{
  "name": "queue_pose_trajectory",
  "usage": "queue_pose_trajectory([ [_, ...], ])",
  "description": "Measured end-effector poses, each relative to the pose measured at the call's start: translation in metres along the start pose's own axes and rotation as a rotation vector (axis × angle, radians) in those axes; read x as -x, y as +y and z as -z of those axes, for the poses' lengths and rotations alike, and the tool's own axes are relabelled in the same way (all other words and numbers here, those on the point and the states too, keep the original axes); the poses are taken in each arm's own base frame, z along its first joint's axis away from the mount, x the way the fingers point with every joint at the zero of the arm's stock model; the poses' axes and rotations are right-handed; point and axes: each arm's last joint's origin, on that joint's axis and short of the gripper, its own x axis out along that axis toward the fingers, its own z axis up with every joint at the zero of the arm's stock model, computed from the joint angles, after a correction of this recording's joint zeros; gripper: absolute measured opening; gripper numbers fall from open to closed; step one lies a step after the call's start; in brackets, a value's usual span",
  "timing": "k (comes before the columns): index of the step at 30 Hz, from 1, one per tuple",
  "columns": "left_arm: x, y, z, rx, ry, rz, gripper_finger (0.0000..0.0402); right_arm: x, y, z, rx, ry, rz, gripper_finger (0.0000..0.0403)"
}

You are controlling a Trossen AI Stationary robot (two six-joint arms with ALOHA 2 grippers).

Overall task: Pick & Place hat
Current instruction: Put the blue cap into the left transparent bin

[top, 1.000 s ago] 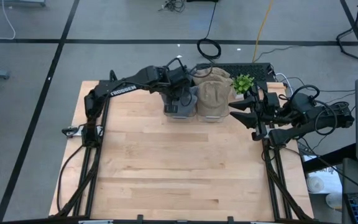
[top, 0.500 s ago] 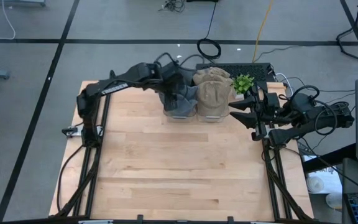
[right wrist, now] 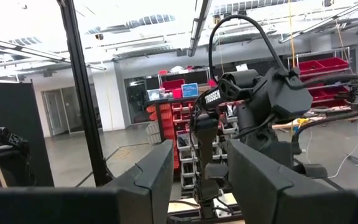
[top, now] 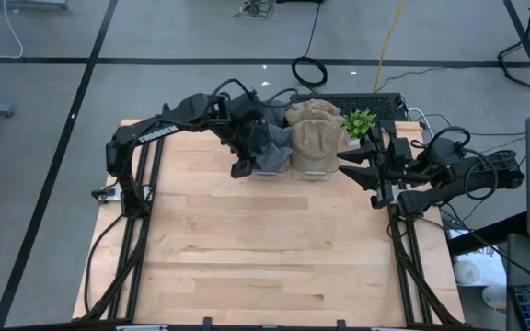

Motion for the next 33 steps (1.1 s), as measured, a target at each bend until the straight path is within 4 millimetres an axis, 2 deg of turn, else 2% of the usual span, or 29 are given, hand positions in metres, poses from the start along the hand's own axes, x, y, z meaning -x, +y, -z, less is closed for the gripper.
queue_pose_trajectory([
  [9,-0.006,0.002,0.001,-0.027,0.010,-0.057,0.0181,-0.001,0.000,0.001,0.000,0.003,-0.001,0.0141],
  [18,-0.072,0.017,0.030,0.023,0.077,-0.052,0.0104,-0.001,0.000,0.001,0.000,0.003,-0.003,0.0141],
  [21,-0.085,0.020,0.038,0.031,0.087,-0.081,0.0066,-0.001,0.000,0.001,0.000,0.003,-0.003,0.0141],
  [25,-0.089,0.024,0.042,0.016,0.100,-0.118,0.0009,-0.001,0.000,0.001,0.000,0.003,-0.002,0.0141],
  [33,-0.079,0.054,0.046,0.059,0.054,-0.175,0.0003,-0.001,0.000,0.001,0.000,0.003,-0.001,0.0141],
])
